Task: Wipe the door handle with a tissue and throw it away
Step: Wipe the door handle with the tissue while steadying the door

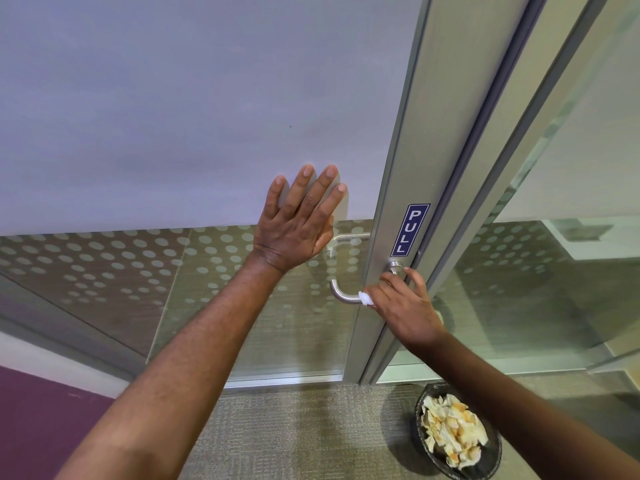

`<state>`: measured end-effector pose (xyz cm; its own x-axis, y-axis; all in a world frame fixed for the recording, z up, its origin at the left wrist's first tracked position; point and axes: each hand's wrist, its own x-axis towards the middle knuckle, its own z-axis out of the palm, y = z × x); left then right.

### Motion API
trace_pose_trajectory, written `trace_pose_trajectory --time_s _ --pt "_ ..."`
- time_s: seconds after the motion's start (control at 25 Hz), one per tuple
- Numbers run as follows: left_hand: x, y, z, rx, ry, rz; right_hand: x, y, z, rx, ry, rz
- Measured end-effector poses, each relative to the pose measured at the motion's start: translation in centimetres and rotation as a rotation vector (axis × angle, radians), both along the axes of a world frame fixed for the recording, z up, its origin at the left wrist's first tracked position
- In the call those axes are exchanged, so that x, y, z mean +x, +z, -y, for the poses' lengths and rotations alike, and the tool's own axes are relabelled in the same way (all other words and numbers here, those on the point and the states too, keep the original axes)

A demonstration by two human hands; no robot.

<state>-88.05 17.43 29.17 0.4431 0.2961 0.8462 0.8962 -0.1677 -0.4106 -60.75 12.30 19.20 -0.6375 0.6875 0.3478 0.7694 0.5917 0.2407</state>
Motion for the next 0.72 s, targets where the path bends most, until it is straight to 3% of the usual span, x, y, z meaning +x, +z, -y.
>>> trace_pose_trajectory --time_s 0.2,0.4,0.56,0.72 --pt "0.0 -0.1 -0.1 0.001 0.010 -0.003 -1.8 1.4 -1.1 -0.037 -0.016 0.116" --pt "0.0 -0.2 -0.1 -0.010 0.017 -0.002 -4.7 2.5 -0.1 -0.183 -0.088 0.067" --pt "0.0 -0.2 0.0 -0.015 0.019 -0.005 -4.6 0.9 1.4 -0.100 -0.039 -0.039" --pt "0.0 -0.2 -0.1 -0.013 0.024 -0.006 0.3 -1.4 0.5 0.058 0.047 -0.044"
